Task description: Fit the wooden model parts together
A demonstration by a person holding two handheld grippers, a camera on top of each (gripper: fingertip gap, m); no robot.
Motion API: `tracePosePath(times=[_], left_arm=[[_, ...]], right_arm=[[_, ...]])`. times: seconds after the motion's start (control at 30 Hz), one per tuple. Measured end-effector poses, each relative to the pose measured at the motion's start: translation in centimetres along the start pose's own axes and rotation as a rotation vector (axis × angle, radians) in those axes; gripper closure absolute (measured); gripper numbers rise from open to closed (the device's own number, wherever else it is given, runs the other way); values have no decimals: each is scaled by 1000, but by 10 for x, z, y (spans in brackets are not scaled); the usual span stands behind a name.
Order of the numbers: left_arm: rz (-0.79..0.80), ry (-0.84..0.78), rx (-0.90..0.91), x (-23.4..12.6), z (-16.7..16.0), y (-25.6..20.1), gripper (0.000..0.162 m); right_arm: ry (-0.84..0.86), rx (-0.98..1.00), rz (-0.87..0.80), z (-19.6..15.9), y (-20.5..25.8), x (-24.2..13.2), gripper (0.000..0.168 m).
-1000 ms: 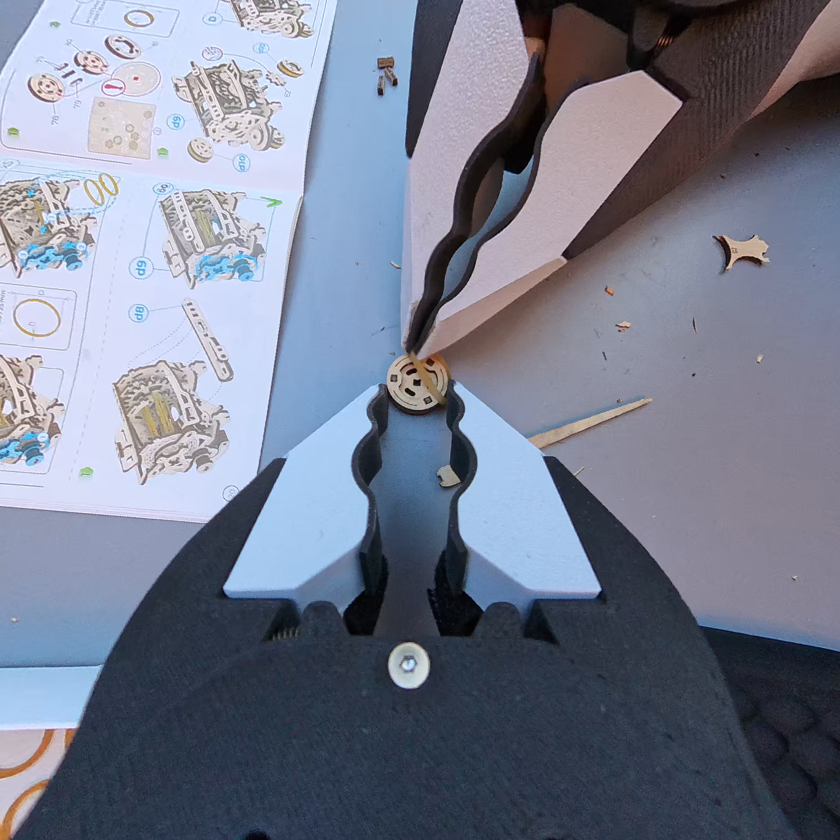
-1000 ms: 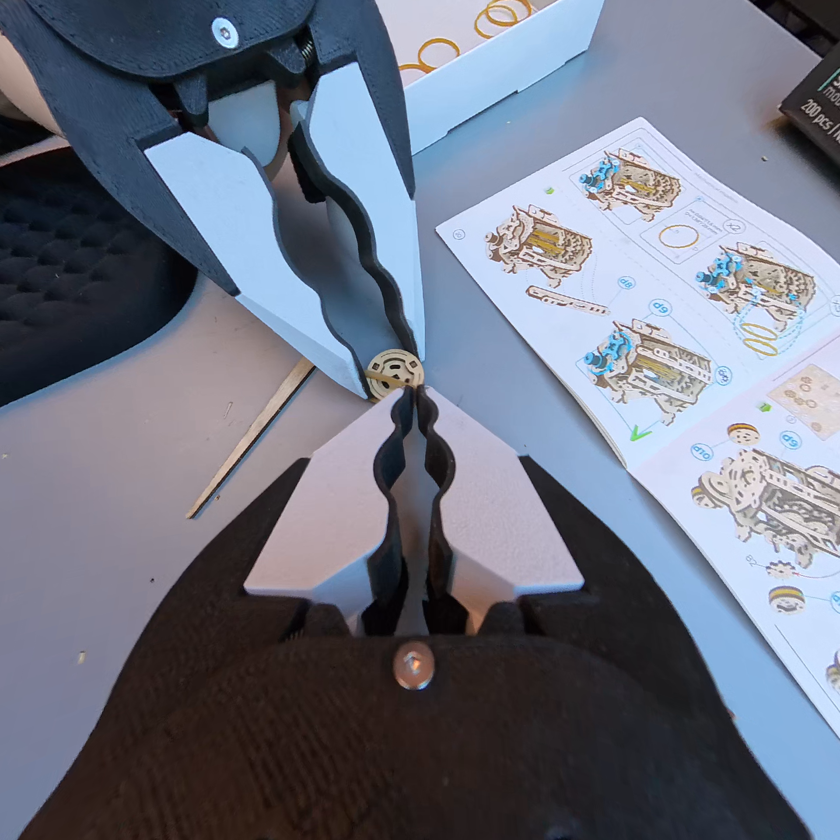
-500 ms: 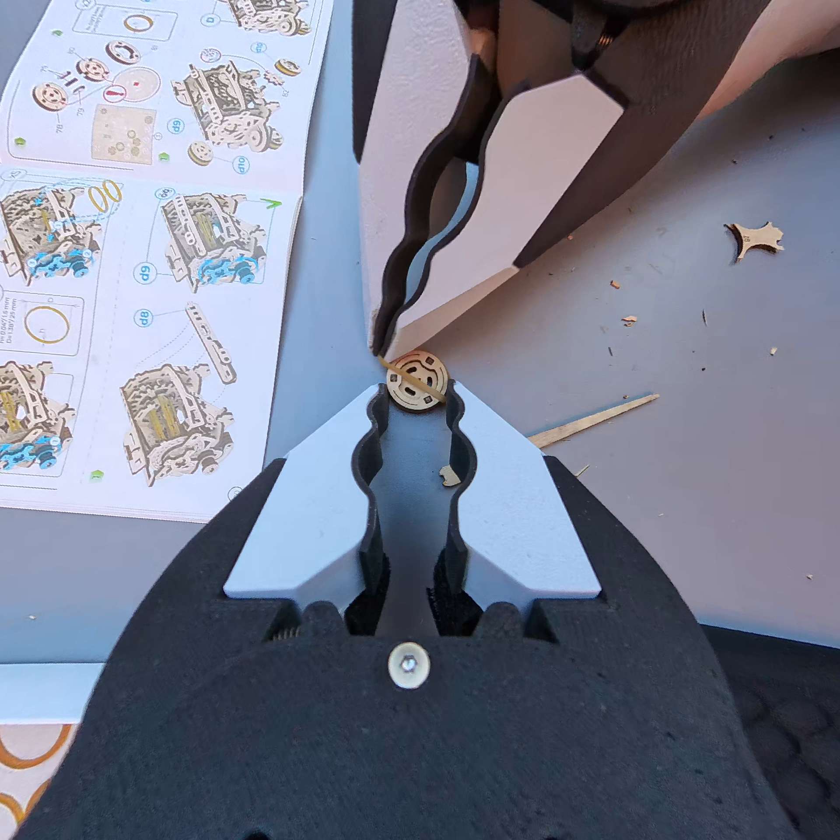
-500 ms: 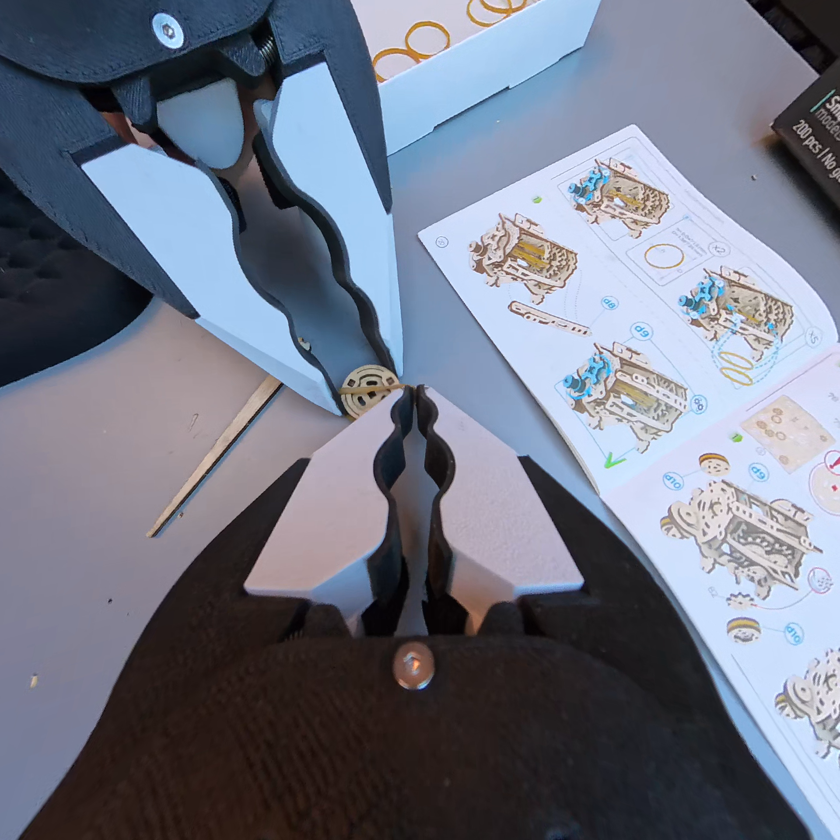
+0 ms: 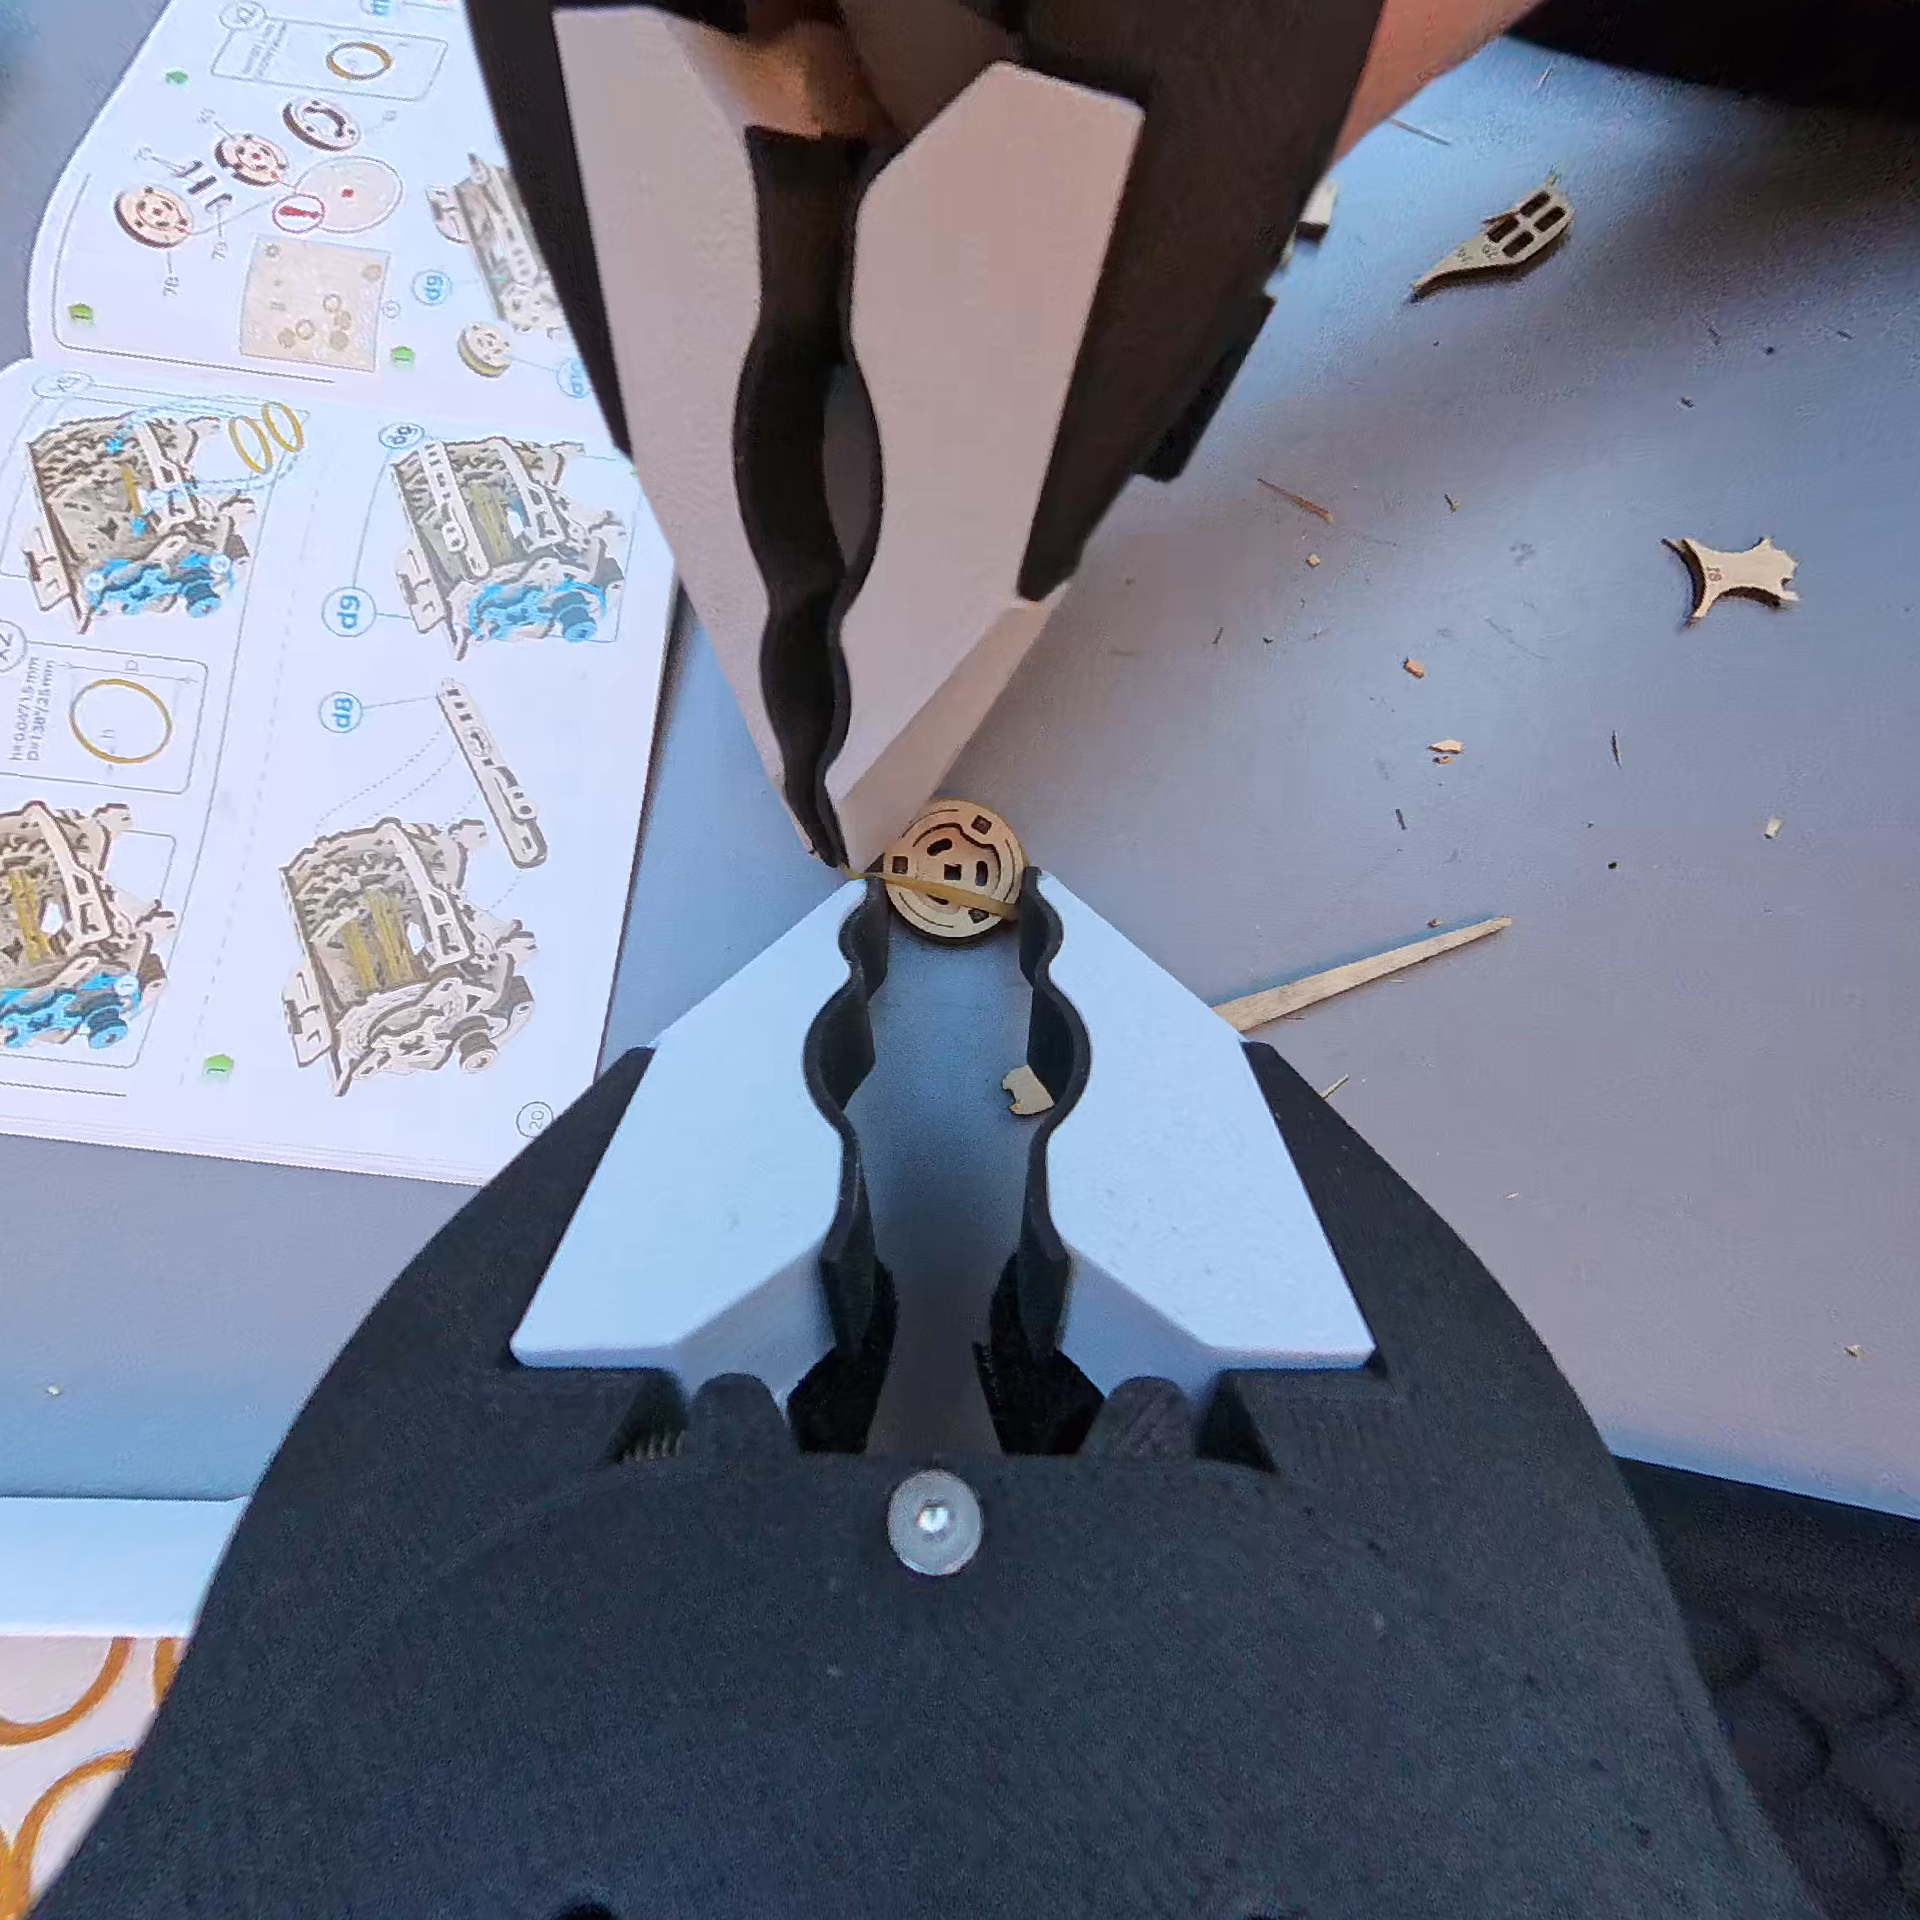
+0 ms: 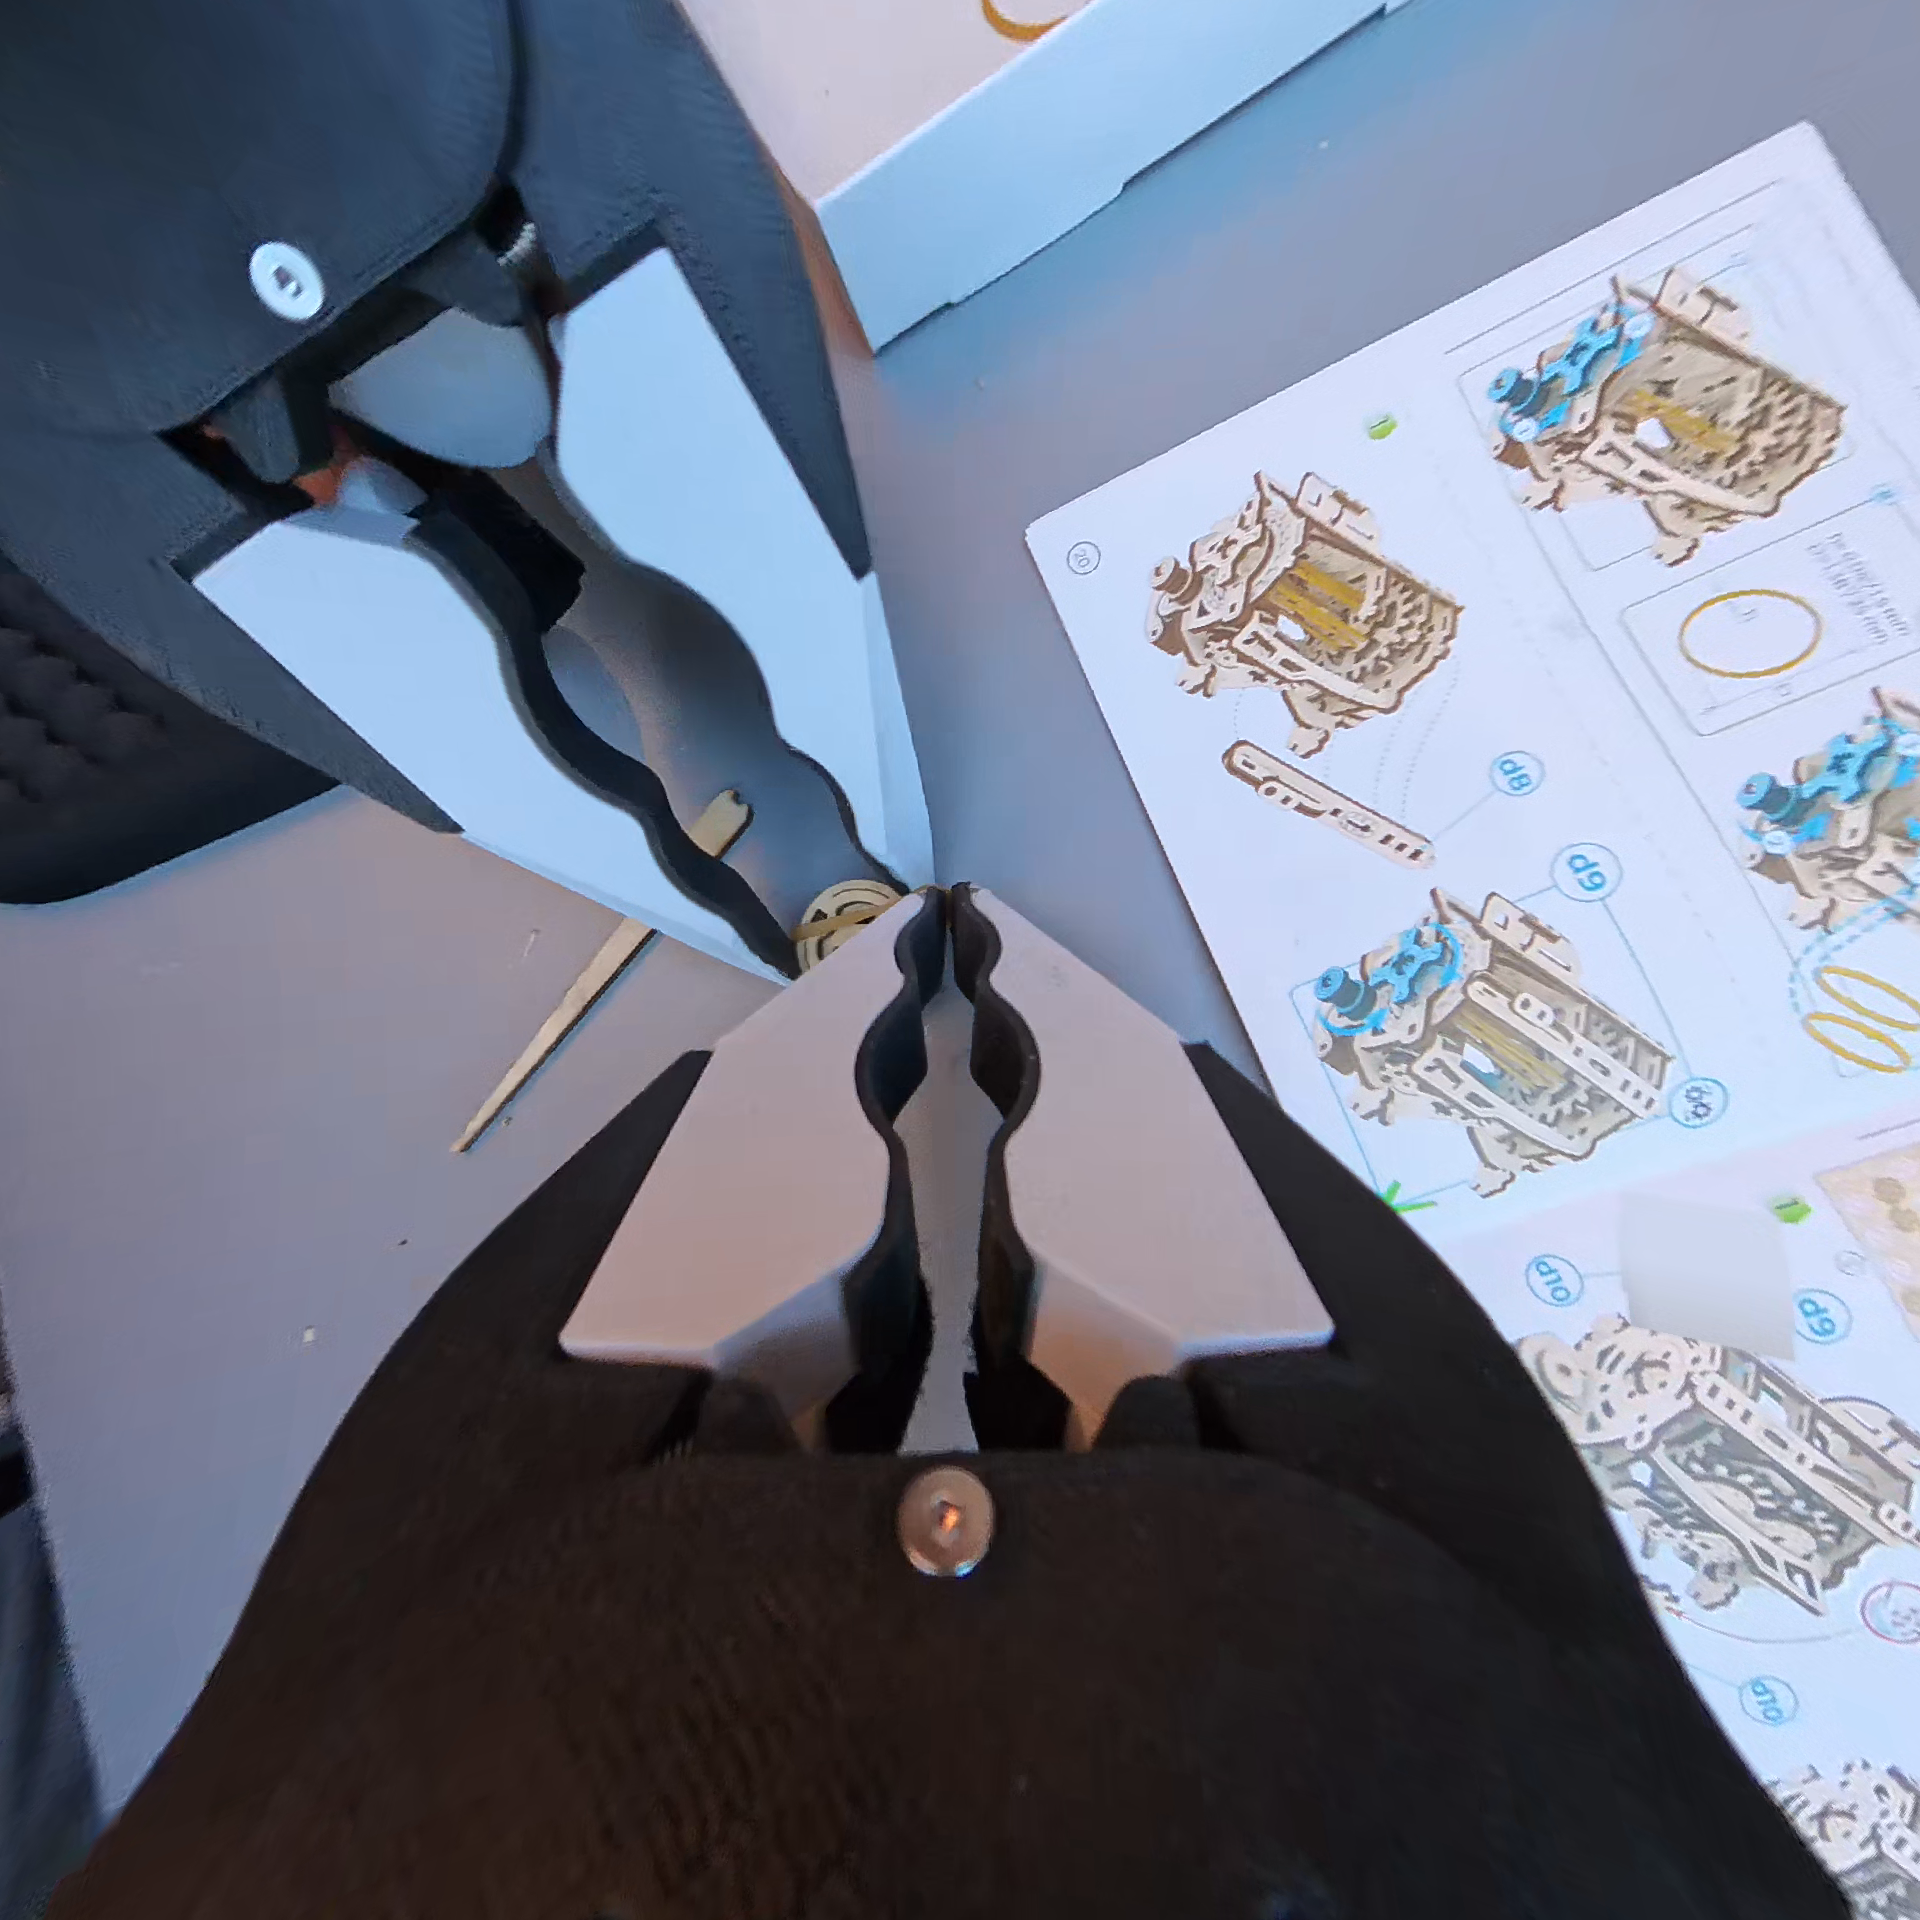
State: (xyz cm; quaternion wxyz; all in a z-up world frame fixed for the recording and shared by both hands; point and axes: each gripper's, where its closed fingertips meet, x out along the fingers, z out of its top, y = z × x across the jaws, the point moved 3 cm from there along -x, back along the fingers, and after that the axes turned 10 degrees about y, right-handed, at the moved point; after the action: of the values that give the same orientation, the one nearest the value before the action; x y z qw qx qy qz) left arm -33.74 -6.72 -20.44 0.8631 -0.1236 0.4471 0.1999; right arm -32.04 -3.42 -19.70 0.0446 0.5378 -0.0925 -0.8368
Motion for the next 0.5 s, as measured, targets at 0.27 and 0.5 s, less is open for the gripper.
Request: tracePosePath(times=[0.27, 0.5], left_arm=[[50, -40, -31, 1, 0, -1, 138], [105, -71, -64, 1, 0, -3, 138]], right_arm=[[223, -76, 78, 2, -1, 2, 168], [267, 98, 171, 2, -2, 4, 168]])
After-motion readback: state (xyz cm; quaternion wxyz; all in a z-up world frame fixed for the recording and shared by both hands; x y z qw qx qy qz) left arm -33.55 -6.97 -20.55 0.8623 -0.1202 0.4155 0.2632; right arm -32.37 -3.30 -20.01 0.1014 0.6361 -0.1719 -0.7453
